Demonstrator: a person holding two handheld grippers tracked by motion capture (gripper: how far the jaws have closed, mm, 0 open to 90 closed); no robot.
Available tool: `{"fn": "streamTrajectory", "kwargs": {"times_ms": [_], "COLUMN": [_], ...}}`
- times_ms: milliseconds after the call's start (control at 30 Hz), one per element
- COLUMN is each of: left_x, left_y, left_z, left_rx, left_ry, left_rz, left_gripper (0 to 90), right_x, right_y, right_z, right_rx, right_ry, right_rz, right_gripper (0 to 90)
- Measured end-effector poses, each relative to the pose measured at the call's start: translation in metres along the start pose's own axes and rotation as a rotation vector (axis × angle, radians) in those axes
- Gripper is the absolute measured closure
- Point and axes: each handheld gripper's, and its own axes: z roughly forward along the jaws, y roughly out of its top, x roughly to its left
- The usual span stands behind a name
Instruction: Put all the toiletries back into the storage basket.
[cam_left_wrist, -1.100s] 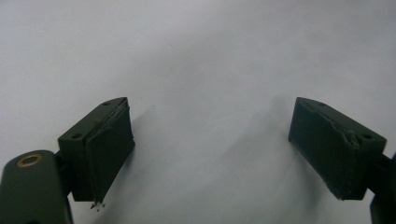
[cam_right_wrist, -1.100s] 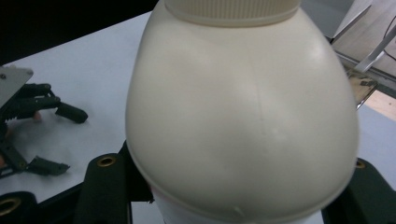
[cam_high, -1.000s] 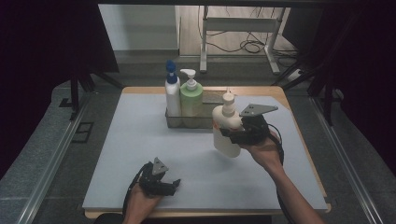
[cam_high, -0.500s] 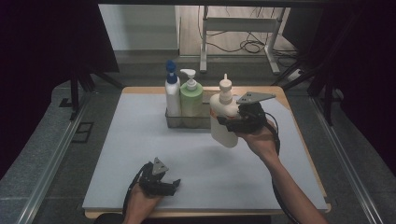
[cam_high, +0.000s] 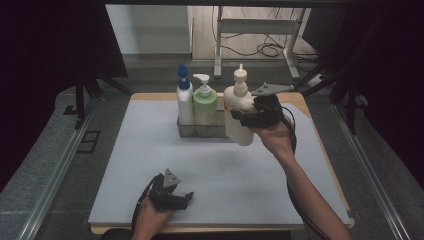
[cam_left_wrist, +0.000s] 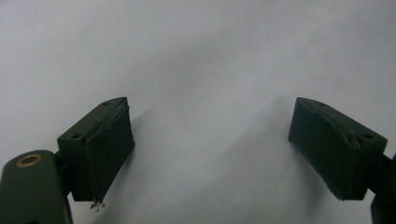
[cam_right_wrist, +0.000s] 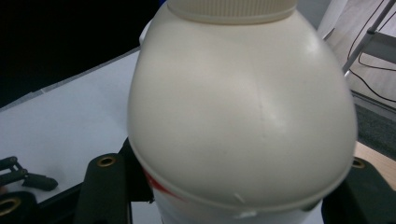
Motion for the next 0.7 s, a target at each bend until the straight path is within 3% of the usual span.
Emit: {"fn": "streamTrajectory", "kwargs": {"times_ms": [700], "left_x": [0.000], "left_y": [0.000], "left_z": [0.000], "left_rx": [-0.001], "left_ry": [0.000], "left_rz": [-0.001], "left_gripper": [13.1], "right_x": [-0.022], "right_y": [0.024], "right_z": [0.027], "right_rx": [-0.023], "right_ry": [-0.083], "right_rz": [0.046], "right_gripper": [40.3]}}
